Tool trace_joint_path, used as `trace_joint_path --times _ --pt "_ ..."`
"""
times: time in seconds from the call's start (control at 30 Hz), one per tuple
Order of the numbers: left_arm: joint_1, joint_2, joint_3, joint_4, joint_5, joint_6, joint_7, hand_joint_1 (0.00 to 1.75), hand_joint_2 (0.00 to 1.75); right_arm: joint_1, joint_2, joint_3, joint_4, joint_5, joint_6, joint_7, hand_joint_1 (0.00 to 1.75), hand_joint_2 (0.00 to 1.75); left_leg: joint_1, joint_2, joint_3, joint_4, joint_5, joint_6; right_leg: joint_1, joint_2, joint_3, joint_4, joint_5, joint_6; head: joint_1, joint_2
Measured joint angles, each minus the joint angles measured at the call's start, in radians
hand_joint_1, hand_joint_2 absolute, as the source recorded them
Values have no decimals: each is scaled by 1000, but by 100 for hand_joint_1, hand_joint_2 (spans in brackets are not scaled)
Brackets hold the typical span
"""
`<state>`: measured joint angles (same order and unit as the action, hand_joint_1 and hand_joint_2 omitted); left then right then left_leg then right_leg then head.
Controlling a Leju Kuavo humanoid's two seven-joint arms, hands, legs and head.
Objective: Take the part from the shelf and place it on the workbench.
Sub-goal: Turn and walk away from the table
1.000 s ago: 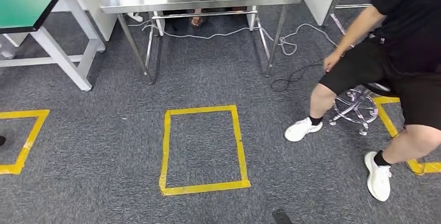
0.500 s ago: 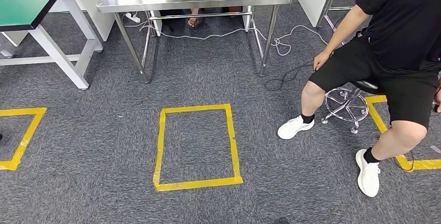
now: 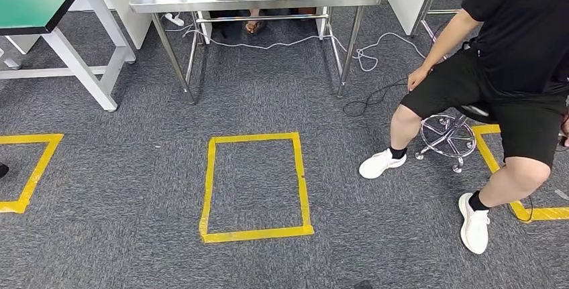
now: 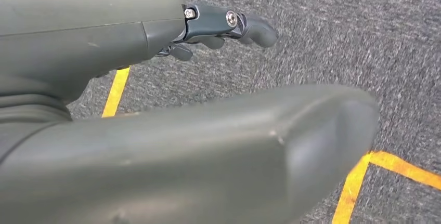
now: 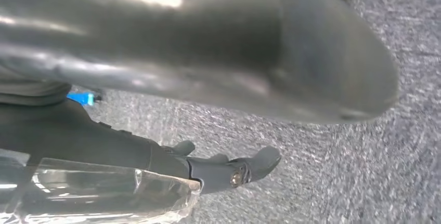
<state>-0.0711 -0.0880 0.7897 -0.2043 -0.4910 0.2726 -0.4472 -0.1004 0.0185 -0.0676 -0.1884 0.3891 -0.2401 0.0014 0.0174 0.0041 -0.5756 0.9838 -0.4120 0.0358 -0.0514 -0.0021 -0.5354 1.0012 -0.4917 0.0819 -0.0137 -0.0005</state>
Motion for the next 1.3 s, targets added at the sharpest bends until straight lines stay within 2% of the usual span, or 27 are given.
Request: trace_joint_path --times 0.07,0.1,0.17,0.2,0.27,0.3,0.33,0.37,0.4,0.43,0.5,0.57,0.63,0.7,0.77,0.8,0.83,0.87,0.9,0.93,0.97,1.0,1.07,1.13,1.2,1.27,1.3 --pt "0 1 0 0 0 0 0 0 0 -1 1 0 0 0 0 0 0 0 -2 0 -11 21 -13 -18 7 3 -10 4 0 -31 -1 0" --pt "0 1 0 0 0 0 0 0 0 0 -1 0 0 0 0 0 0 0 0 0 -12 24 -15 -22 7 3 -12 7 0 -47 -3 0" --pt "1 0 0 1 0 0 0 0 0 1 0 0 0 0 0 0 0 0 7 0 -20 46 -34 -28 5 5 -13 8 6 -65 -5 0" --pt "2 0 0 1 0 3 0 0 0 1 0 0 0 1 0 0 0 0 10 0 -34 80 -61 -31 4 6 -13 8 10 -72 -6 0" --pt "2 0 0 1 0 22 4 0 0 3 1 0 0 8 3 2 0 0 12 0 -79 195 -140 -37 8 10 -17 8 16 -81 -6 0" --pt "2 0 0 1 0 34 8 0 0 3 1 0 0 13 6 4 0 0 12 -1 -102 257 -171 -38 11 13 -20 9 17 -82 -6 0" --pt "3 0 0 1 1 44 10 0 0 4 1 0 1 17 8 6 0 0 12 -1 -115 296 -185 -37 15 18 -22 9 19 -84 -6 0" --pt "4 0 0 1 1 51 12 0 0 4 1 0 1 19 10 8 0 0 12 -2 -113 302 -179 -33 18 24 -23 9 20 -85 -6 0" --pt "5 0 0 1 1 55 13 0 0 4 1 0 1 20 10 9 0 0 11 -6 -92 269 -156 -26 21 33 -23 9 21 -85 -6 0" --pt "6 0 0 1 1 57 13 0 0 4 1 0 1 21 10 10 0 0 9 -18 -57 207 -122 -15 24 42 -22 9 22 -84 -6 0" --pt "6 1 0 1 1 59 13 0 0 2 4 0 1 21 10 10 0 0 5 -55 5 91 -76 6 25 61 -22 8 26 -78 -4 0" --pt "6 2 0 1 0 60 13 0 0 1 8 0 1 21 10 11 0 0 -2 -68 25 52 -69 19 19 77 -26 4 33 -67 -4 0" --pt "5 1 0 2 0 60 13 0 0 3 9 0 1 21 10 11 0 0 -8 -49 34 30 -57 28 18 87 -29 -4 41 -54 -4 0" --pt "3 -1 0 2 0 61 12 0 0 5 8 0 1 21 10 11 0 0 -8 -26 49 -9 -36 35 25 61 -47 18 26 -52 -1 0" --pt "3 -4 0 2 0 61 12 0 0 2 6 0 2 21 10 11 0 0 -11 -1 53 -28 -25 37 27 25 -100 120 -26 -61 3 0" --pt "4 -4 0 2 0 60 11 0 0 2 5 0 2 20 10 11 0 0 -13 12 50 -28 -24 38 26 18 -131 185 -53 -62 4 0" --pt "4 -4 0 2 0 60 11 0 0 3 5 0 2 20 10 11 0 0 -14 24 46 -27 -23 37 25 14 -152 233 -69 -59 5 0" --pt "5 -4 0 2 0 60 11 0 0 5 4 0 2 19 10 11 0 0 -16 36 44 -26 -23 36 24 11 -156 249 -71 -51 5 0" --pt "4 -4 0 2 0 60 11 0 0 7 2 0 2 19 10 11 0 0 -16 47 42 -23 -23 34 24 7 -139 224 -58 -41 6 0" --pt "4 -5 0 2 0 60 11 0 0 9 1 0 2 18 10 11 0 0 -16 57 40 -19 -24 32 24 -1 -106 167 -36 -31 6 0" --pt "4 -6 0 2 0 60 11 0 0 9 1 0 2 18 10 11 0 0 -17 68 37 -13 -26 28 24 -21 -64 94 -14 -27 6 0" --pt "4 -6 0 2 0 60 11 0 0 7 0 0 2 18 10 11 0 0 -20 79 35 -5 -31 21 27 -39 -30 32 4 -28 6 0" --pt "2 -7 0 2 0 60 10 0 0 4 0 0 2 18 10 10 0 0 -26 97 33 7 -40 6 31 -56 -3 -24 19 -46 4 0" --pt "0 -7 0 2 0 60 10 0 0 6 0 0 2 19 9 10 0 0 -24 107 37 11 -45 -6 27 -35 -7 -24 25 -64 2 0" --pt "0 -7 0 2 -1 60 10 0 0 10 0 0 2 18 9 10 0 0 -17 74 29 39 -72 -21 18 -16 -6 -27 34 -78 1 0" --pt "2 -7 0 2 -4 60 10 0 0 11 1 0 2 17 9 10 0 0 -10 21 -10 140 -145 -34 13 4 -9 -27 43 -90 0 0" --pt "4 -7 0 2 -5 60 10 0 0 12 3 0 2 16 9 10 0 0 -8 7 -37 208 -184 -37 14 15 -12 -27 46 -92 0 0"
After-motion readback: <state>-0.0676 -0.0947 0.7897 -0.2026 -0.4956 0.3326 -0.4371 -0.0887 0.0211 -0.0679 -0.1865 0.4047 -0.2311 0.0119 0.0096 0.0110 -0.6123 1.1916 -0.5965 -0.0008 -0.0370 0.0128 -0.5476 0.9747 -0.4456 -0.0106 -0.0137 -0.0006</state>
